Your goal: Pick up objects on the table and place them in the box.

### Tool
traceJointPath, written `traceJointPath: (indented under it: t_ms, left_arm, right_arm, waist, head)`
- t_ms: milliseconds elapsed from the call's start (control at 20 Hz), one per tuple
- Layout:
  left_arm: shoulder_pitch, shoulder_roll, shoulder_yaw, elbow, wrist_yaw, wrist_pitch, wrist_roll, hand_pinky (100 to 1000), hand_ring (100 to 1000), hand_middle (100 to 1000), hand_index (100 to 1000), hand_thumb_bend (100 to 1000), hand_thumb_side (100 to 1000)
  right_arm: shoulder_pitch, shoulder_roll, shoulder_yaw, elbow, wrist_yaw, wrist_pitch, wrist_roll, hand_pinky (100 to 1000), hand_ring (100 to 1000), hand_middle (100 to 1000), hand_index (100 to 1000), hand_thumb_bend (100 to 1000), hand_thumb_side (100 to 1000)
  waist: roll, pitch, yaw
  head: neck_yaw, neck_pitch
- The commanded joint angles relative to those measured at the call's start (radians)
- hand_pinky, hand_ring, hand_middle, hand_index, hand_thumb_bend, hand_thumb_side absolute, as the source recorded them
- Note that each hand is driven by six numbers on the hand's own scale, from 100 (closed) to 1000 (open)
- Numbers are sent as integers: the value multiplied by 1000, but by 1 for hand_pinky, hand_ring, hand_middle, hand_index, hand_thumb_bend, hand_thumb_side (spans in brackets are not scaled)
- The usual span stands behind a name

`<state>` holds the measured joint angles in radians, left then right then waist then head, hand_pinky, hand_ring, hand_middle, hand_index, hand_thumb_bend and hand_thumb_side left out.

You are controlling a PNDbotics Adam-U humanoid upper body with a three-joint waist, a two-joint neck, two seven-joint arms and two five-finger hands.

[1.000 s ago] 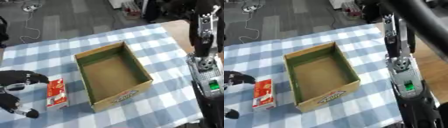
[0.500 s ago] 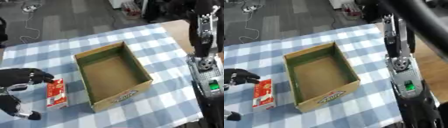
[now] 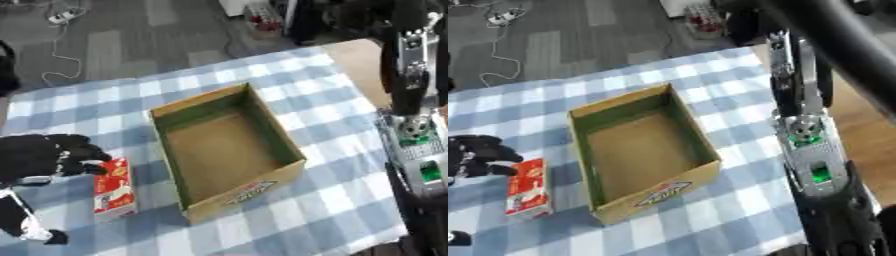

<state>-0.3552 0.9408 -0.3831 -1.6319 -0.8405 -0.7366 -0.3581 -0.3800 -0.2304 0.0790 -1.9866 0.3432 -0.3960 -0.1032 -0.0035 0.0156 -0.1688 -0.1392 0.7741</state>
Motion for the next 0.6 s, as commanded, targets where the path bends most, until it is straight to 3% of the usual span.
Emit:
traceJointPath:
  t_ms: [50,200,600]
  left_arm:
    - [-30,23,-5,7,-44,-146,-85,1000,985,967,958,496,775]
    - [-50,30,-32,2,-89,-167,-49,1000,993,966,933,456,732]
    - [-102,47,-144,-33,-257,-170,163,986,986,963,914,312,688]
  right_arm:
    - [-20,-7,-2,-13,-2,1,5,403,437,499,604,100,1000]
    - [-22,-7,1,-13,-3,0,8,403,437,499,604,100,1000]
    - [-28,-3,5,-13,-8,-3,14,403,437,499,604,100,1000]
  waist:
    - [3,-10,-2]
    - [4,-10,-6]
    - [9,-8,-16]
  head:
    - [9,-4]
    - [12,-4]
    - [21,-4]
